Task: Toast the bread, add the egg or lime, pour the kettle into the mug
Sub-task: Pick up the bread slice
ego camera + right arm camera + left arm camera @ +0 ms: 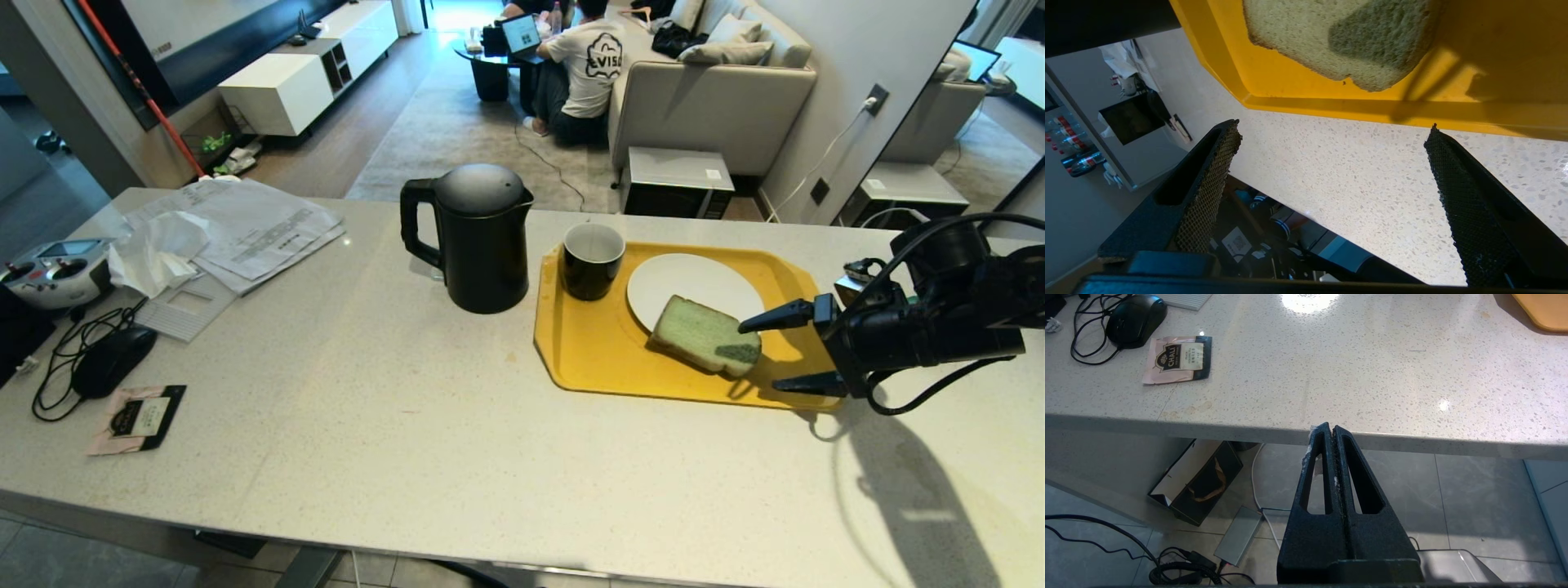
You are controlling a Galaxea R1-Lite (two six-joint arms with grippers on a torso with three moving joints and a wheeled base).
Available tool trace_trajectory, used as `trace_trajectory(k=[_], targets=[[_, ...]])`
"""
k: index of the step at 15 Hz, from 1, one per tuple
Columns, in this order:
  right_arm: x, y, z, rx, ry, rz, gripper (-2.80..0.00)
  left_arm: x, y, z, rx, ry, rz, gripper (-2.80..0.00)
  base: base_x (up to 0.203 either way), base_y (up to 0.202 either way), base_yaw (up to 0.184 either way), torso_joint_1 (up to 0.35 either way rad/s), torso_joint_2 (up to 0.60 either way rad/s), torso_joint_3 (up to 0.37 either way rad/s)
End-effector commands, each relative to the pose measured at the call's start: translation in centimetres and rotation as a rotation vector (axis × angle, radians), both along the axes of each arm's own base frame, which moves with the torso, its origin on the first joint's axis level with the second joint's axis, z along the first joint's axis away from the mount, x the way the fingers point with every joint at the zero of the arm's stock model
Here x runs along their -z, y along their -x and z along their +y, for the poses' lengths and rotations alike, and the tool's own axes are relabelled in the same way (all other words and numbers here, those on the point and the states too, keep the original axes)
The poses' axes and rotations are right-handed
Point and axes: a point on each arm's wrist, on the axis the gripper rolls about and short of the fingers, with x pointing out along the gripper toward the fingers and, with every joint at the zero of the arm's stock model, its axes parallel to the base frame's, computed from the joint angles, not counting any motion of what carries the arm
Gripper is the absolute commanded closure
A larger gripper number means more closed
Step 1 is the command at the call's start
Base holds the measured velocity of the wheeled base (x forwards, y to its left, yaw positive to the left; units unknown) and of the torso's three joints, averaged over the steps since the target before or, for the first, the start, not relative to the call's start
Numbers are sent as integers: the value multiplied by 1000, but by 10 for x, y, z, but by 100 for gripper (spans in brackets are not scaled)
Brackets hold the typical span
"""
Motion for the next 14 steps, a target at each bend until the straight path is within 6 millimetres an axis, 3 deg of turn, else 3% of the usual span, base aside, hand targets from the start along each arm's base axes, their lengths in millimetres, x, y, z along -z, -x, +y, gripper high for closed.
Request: trace_trajectory(k=[1, 14], targets=[[9, -5, -5, 4, -7, 22, -280, 0, 0, 0, 0, 0, 1, 0, 0, 0, 0, 0, 0, 0], [21, -29, -4, -30, -30, -15, -280, 0, 0, 0, -1, 0, 2, 0, 0, 0, 0, 0, 0, 0]])
